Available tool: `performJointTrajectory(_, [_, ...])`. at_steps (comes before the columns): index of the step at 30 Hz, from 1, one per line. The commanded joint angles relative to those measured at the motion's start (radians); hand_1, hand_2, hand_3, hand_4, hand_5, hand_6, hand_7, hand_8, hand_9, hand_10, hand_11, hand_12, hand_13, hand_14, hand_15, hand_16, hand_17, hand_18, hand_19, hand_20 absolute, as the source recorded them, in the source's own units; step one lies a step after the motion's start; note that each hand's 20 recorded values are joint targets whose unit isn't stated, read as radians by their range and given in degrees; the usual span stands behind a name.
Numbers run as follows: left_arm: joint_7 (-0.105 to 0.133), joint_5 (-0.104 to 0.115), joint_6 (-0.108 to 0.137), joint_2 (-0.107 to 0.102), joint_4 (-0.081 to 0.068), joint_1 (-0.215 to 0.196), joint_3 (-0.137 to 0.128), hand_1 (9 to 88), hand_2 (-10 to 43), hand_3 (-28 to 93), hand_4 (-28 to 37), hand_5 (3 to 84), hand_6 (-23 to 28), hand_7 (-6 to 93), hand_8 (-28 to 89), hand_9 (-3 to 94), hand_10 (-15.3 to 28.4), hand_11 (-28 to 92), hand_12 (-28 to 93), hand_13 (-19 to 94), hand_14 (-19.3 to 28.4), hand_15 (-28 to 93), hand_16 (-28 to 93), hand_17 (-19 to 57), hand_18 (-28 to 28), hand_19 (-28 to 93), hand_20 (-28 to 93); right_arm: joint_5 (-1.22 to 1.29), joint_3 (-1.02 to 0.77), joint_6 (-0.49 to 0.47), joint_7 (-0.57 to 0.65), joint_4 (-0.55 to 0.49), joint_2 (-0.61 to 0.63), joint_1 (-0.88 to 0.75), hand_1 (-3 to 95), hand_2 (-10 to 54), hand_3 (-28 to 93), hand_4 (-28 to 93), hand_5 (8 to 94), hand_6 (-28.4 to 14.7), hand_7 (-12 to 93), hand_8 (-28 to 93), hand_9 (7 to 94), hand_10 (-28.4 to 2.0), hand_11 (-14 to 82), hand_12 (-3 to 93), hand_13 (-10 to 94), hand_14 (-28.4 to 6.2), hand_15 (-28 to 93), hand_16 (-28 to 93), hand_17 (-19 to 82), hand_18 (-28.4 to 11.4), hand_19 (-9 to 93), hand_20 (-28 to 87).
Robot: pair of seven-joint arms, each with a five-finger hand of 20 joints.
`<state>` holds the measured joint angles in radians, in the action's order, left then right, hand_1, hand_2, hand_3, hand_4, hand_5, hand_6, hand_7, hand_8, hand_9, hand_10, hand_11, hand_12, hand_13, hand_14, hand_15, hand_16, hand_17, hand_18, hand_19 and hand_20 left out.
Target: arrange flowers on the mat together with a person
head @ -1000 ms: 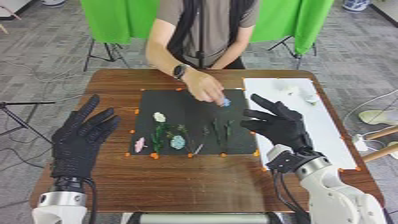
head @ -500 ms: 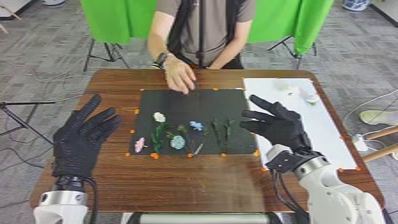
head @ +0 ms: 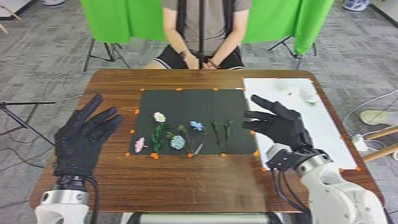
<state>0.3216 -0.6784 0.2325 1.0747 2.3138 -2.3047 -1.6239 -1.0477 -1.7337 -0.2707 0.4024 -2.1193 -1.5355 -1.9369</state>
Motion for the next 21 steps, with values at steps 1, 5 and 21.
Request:
performJointTrajectory(1, [0.003, 0.003, 0.005, -0.001, 0.000, -0.001, 0.007, 20.6, 11.5, 75, -28.3, 34.3, 8.4, 10.4, -9, 36.2, 22.5, 27, 10, 27, 28.3, 53, -11, -5.0, 26.2, 70, -10, -0.207, 0.012, 0.202, -0.051, 0.003, 0.150, 0.066, 19.4, 5.6, 82, -28, 45.9, 1.6, 12, -13, 55.4, -18.8, 14.9, 11.6, 49, -21.0, 47, 8, 8, -19.7, 59, 20])
performJointTrajectory(5, [-0.006, 0.003, 0.009, 0.004, 0.006, -0.014, 0.004, 20.6, 11.5, 75, -28.3, 34.3, 8.4, 10.4, -9, 36.3, 22.5, 27, 10, 27, 28.3, 53, -11, -5.0, 26.2, 71, -10, -0.374, 0.017, 0.309, 0.010, 0.032, 0.243, 0.113, 20.2, 4.8, 82, -28, 43.7, 2.5, 12, -13, 56.3, -19.5, 15.5, 11.7, 53, -20.2, 51, 8, 11, -20.5, 62, 20])
performJointTrajectory(21, [0.003, 0.013, 0.029, -0.016, 0.010, -0.007, 0.015, 20.6, 11.5, 75, -28.3, 34.3, 8.5, 10.4, -9, 36.2, 22.5, 27, 10, 27, 28.3, 53, -11, -5.0, 26.2, 71, -10, -0.867, 0.347, 0.542, 0.364, 0.370, 0.584, 0.474, 23.3, 1.8, 82, -28, 34.0, 3.7, 13, -13, 57.1, -19.8, 16.6, 11.5, 60, -17.8, 56, 6, 15, -21.1, 68, 15])
